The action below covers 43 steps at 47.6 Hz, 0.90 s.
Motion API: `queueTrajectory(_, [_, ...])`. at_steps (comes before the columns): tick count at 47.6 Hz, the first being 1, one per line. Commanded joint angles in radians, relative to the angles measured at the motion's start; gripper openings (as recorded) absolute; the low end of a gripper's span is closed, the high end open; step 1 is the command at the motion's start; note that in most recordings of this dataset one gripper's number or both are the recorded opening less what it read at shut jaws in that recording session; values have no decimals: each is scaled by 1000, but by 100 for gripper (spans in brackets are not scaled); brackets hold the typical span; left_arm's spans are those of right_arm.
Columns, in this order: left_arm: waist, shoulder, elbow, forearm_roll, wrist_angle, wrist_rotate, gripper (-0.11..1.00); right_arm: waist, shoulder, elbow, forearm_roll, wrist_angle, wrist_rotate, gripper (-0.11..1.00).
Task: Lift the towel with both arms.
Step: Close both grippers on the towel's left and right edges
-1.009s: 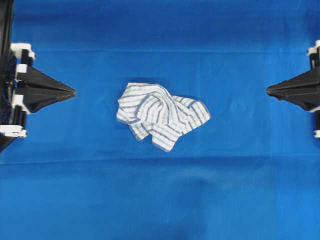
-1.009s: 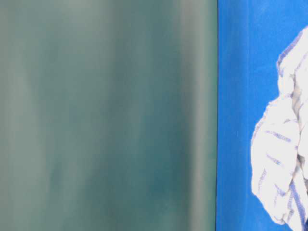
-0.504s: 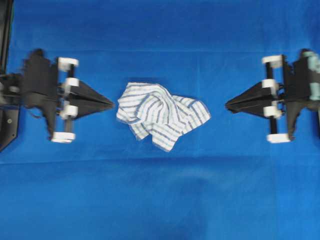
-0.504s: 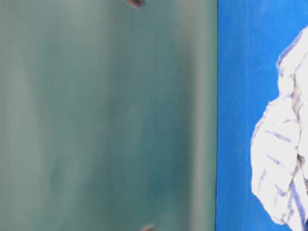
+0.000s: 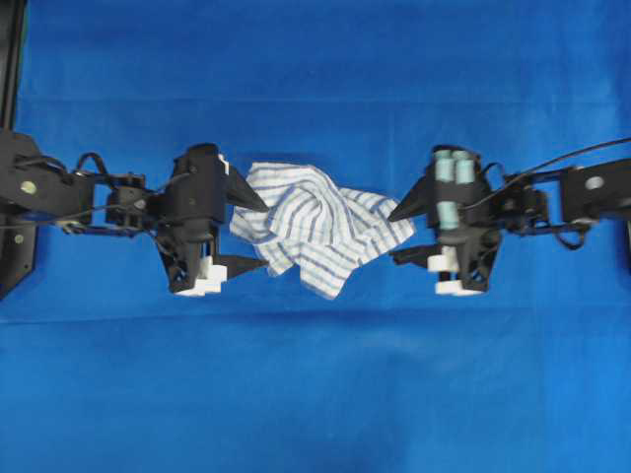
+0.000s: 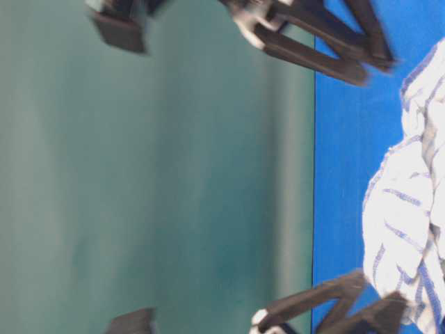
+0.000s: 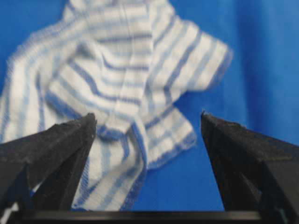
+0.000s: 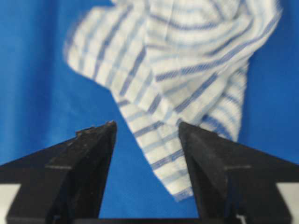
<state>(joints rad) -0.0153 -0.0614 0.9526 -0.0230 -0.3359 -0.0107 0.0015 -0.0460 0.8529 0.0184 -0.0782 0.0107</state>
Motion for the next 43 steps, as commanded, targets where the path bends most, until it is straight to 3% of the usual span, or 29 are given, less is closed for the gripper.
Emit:
queueTrajectory(1, [-3,34,-26,-2,-12,2,88,0,44,-44,3,-8,0,61])
queueTrajectory(20, [-3,213,-52,-6,-106,2,88,-9,181,-91,5,-34,-2,61])
queueTrajectory(33, [-3,250,-66,-8,-101,3,84,-18,209,-104,5,-31,-2,58])
queueTrajectory(38, [-3,249,-67,-8,-75,2,68,-23,207,-104,5,-28,-2,48])
queueTrajectory(43, [-3,247,-71,-8,-34,2,39,-23,206,-103,5,-20,-2,21])
